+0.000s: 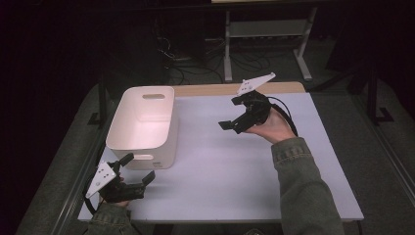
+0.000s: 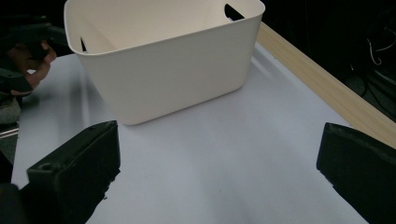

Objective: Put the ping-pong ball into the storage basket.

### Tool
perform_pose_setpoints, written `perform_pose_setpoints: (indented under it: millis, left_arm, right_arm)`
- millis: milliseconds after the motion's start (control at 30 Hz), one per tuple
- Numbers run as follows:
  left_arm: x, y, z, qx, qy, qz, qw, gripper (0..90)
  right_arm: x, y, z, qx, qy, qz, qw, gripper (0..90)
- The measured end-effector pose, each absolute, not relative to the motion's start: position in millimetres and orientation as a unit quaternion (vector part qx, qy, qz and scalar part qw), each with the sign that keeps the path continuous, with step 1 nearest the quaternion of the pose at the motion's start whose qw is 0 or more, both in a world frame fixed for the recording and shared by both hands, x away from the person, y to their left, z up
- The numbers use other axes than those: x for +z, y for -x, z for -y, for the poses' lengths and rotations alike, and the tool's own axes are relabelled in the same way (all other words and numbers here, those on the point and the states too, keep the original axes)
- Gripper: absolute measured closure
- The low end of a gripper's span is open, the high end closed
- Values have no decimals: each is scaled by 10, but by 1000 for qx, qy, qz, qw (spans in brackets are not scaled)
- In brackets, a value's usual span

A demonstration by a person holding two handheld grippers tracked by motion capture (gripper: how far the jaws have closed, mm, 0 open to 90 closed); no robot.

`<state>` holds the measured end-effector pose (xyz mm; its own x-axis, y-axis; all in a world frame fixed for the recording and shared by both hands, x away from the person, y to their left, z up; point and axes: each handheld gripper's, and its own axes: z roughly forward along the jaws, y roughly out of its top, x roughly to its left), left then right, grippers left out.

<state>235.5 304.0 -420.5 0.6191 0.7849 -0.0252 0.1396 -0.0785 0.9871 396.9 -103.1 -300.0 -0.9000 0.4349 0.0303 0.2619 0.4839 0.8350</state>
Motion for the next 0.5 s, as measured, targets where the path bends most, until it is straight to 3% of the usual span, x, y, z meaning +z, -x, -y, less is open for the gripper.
perform_pose_setpoints:
  millis: [500]
  left_arm:
    - [-4205,-2355,-3037,275,-682,-340,587,17]
  right_arm:
    - [-3130,-3844,1317,482,-226,-841,101,0]
